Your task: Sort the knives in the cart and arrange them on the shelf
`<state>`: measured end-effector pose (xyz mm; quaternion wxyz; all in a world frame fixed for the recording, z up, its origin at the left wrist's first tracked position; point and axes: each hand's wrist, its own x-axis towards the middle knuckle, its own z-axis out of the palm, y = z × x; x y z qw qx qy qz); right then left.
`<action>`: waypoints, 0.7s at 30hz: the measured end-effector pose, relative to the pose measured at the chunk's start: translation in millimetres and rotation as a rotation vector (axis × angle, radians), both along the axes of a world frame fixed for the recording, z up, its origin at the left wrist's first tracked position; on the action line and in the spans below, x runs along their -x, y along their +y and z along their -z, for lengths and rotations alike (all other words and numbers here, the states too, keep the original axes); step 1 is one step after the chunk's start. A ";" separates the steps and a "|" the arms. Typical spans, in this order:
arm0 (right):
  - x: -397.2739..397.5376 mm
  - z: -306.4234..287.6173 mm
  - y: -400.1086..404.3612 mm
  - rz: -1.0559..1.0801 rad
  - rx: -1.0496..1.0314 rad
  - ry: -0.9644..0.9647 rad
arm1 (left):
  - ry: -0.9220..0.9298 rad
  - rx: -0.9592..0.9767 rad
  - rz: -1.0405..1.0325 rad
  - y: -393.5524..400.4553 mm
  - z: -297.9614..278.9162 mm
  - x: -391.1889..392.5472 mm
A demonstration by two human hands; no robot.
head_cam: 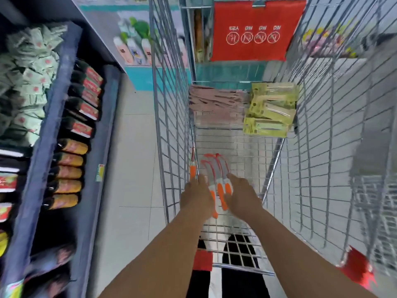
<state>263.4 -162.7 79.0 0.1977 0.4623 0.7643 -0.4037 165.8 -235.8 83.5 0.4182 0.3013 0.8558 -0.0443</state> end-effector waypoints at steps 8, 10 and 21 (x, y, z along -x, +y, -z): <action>-5.3 65.7 20.0 -0.268 -0.003 -0.093 | 0.068 0.092 -0.034 21.0 61.5 2.1; -5.9 79.4 20.3 -0.338 -0.026 -0.097 | 0.086 0.111 -0.029 23.5 73.0 2.4; -2.6 129.2 32.1 -0.442 -0.224 0.010 | 0.230 -0.033 -0.091 25.1 104.0 -9.9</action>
